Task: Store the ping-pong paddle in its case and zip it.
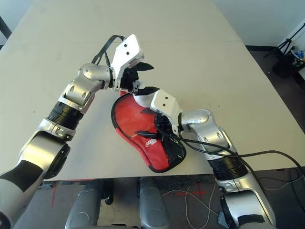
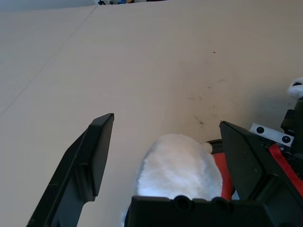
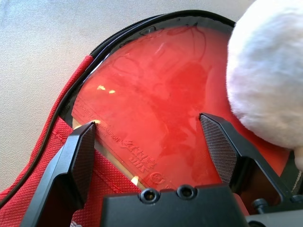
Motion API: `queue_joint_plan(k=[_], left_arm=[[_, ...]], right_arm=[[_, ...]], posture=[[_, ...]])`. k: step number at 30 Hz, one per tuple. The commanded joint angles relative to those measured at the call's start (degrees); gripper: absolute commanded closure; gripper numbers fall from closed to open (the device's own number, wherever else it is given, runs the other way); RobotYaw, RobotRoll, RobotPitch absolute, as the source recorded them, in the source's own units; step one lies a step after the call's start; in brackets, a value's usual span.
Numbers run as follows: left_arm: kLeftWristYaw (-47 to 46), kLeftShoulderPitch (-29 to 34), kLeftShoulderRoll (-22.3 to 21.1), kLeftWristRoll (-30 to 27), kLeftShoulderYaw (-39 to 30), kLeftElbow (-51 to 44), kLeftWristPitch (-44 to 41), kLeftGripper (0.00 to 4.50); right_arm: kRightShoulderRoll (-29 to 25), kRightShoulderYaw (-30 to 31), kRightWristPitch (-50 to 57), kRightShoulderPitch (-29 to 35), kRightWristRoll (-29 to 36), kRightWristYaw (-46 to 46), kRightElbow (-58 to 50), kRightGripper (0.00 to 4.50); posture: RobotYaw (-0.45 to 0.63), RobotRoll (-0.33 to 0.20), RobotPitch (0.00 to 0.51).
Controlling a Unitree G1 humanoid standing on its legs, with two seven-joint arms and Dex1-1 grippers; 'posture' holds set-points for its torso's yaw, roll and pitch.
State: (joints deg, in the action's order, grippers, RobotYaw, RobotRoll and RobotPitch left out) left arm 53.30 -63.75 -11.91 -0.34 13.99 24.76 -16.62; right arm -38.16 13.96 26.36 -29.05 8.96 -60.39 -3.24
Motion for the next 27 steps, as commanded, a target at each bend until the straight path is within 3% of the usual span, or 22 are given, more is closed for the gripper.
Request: queue_joint_plan(k=[1,9,15,19,27], left_arm=[[1.2,0.7,-2.6,-1.3,-1.0,-5.6,-4.0,0.03],[7.6,8.7,-15.7,-3.2,0.8,-25.1,-15.4,0.03],[8.3,18.3,-22.4,-7.0,-0.6,-37.6,-23.6,0.03],[6.2,23.0,-23.1,-8.5,-0.4,-41.6,-25.5,0.03],[0.3,28.6,-18.4,-9.2,2.1,-41.7,-24.9,0.03]], right_arm=[[0.0,3.5,2.9,2.6,-3.0,1.1,3.8,0.00],[0.3,3.8,2.7,2.6,-3.1,1.0,4.1,0.00],[0.5,3.8,2.4,2.4,-3.2,0.9,4.6,0.00],[0.5,3.9,2.2,2.1,-3.3,0.7,5.0,0.00],[1.0,4.4,1.7,1.3,-3.6,0.7,6.3,0.00]], posture=[[0.04,0.000,0.285],[0.05,0.000,0.291],[0.06,0.000,0.293],[0.06,0.000,0.292],[0.07,0.000,0.286]])
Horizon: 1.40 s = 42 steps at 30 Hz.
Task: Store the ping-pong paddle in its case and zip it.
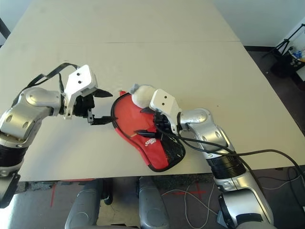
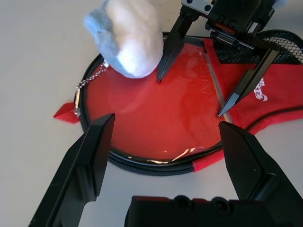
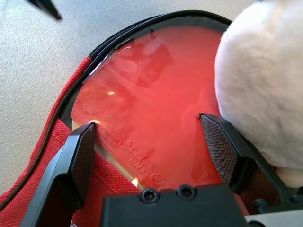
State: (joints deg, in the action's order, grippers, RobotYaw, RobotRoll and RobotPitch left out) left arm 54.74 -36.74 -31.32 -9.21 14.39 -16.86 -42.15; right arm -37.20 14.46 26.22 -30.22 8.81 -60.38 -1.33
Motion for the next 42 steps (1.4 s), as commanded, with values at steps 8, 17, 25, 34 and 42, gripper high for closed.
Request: queue_joint_plan(k=[8,17,25,34,42], left_arm=[[-3.3,1.8,4.2,0.7,6.0,5.1,0.3,0.03],[-6.1,0.1,6.1,2.7,8.6,11.5,-0.9,0.03],[-6.0,0.9,6.1,3.4,10.2,11.9,-0.7,0.03],[-6.0,0.8,5.9,3.6,10.5,12.4,0.1,0.03],[-6.1,0.8,6.0,3.7,10.8,12.8,0.4,0.03]], right_arm=[[0.0,3.7,2.1,2.5,-3.4,0.9,4.1,0.00],[-0.5,3.2,2.7,3.1,-3.1,1.1,3.1,0.00],[-1.8,1.0,5.5,2.7,-0.3,-0.6,0.7,0.00],[-12.9,-4.8,7.7,-0.2,10.0,-16.5,-2.9,0.00],[-21.3,-8.9,5.5,-5.7,13.5,-27.0,5.5,0.00]], posture=[[0.05,0.000,0.282],[0.04,0.000,0.285],[0.03,0.000,0.290],[0.03,0.000,0.289],[0.02,0.000,0.288]])
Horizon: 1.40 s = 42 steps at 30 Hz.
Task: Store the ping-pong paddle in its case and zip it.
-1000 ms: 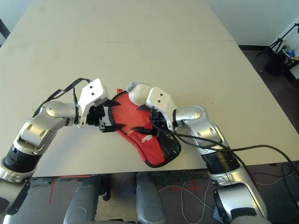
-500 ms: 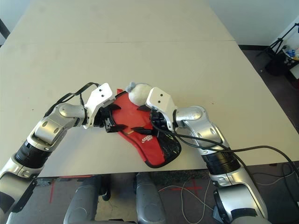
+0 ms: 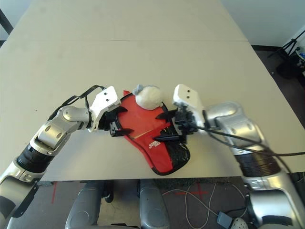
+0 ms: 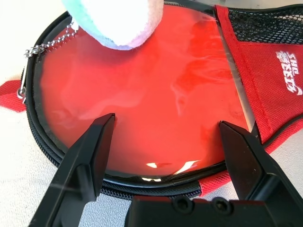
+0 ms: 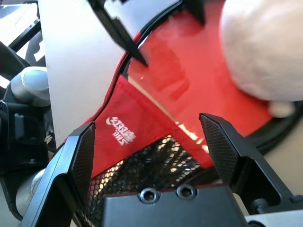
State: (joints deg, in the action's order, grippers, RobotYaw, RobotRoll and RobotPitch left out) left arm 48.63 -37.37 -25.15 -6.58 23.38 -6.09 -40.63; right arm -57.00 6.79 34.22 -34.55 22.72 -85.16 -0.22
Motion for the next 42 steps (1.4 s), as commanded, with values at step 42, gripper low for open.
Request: queue_joint_plan(k=[42], left_arm=[[0.2,1.3,-0.2,0.9,1.6,2.2,-1.7,0.03]], right_arm=[[22.6,6.2,-38.3,-31.2,-20.5,-5.7,59.2,0.00]], posture=[[0.04,0.000,0.280]])
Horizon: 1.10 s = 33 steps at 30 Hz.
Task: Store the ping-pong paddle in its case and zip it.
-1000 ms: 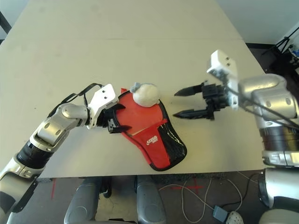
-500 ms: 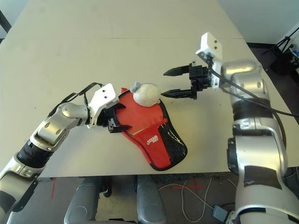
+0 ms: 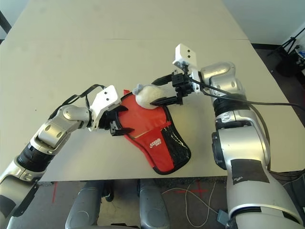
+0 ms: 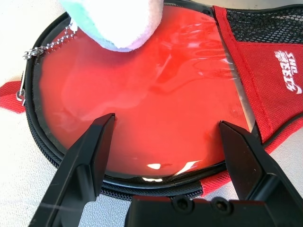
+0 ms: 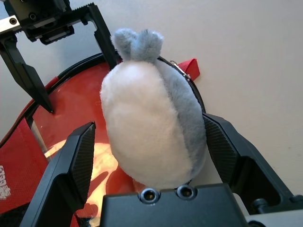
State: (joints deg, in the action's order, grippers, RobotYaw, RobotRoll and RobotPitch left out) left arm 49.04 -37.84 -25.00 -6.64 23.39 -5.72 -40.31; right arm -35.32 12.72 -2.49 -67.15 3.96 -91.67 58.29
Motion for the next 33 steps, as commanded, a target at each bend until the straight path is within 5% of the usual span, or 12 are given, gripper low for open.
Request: queue_joint_plan(k=[1,15,33], left_arm=[[0.0,1.7,-0.5,1.0,1.8,1.8,-2.1,0.01],[0.6,1.4,-0.5,0.9,2.7,1.4,-3.5,0.00],[0.8,1.2,0.1,0.9,2.9,2.0,-3.3,0.00]], right_arm=[[1.3,0.0,-2.2,1.3,-2.3,2.6,1.2,0.15],[0.2,-2.7,-5.2,-0.4,-6.9,16.1,7.0,3.92],[-9.6,-3.0,-5.2,-0.4,-12.2,19.1,12.1,4.17]], posture=[[0.04,0.000,0.280],[0.03,0.000,0.281],[0.01,0.000,0.285]])
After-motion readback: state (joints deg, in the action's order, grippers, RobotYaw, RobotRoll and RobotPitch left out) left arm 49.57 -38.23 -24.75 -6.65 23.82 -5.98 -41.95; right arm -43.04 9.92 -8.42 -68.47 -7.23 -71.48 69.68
